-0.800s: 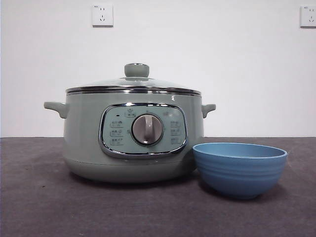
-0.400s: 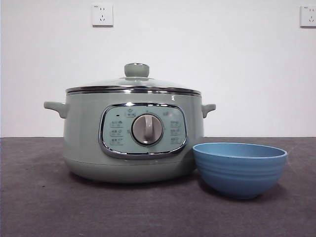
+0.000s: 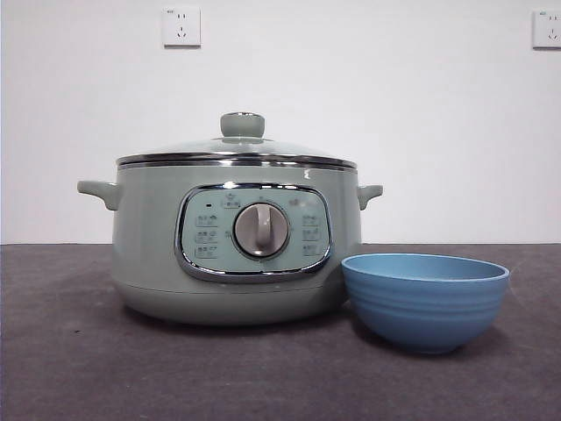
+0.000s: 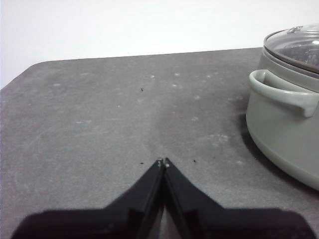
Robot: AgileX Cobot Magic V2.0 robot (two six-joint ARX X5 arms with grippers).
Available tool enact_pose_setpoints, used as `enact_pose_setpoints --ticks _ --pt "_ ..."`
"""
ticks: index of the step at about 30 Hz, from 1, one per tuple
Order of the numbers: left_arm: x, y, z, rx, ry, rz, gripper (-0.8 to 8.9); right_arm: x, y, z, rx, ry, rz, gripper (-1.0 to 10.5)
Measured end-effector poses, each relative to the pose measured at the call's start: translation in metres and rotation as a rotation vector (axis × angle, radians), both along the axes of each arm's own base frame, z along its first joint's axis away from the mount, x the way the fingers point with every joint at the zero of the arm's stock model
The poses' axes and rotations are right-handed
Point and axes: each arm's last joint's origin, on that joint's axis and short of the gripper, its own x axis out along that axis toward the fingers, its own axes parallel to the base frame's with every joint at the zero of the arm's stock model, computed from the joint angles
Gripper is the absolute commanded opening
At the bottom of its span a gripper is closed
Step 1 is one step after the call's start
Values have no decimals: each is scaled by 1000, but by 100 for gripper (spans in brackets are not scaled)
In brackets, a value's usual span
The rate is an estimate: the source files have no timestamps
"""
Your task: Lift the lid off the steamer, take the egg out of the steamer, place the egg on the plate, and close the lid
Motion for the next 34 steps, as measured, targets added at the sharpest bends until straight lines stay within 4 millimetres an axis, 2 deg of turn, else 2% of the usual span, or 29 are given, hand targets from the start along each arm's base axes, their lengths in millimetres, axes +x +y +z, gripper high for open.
enact_pose_setpoints --ticks 4,9,13,18,24,27,30,34 --pt "0 0 0 0 0 0 -3 1 -5 3 -9 -70 -59 2" --pt "0 0 0 0 0 0 -3 2 -18 18 85 -303 -262 2" --pt "0 0 0 0 0 0 -3 3 -27 8 118 -462 -407 2" --pt "0 0 0 0 0 0 -3 14 -32 -35 122 -576 -516 2" --pt "0 0 0 0 1 0 -3 34 -35 -103 105 -603 -587 2" --pt "0 0 0 0 1 0 -3 40 -35 -129 102 -597 -589 2" --pt "0 0 0 0 1 0 -3 42 -35 -147 93 -576 -591 2" --pt "0 0 0 0 1 0 -3 43 -34 -158 86 -559 -591 2"
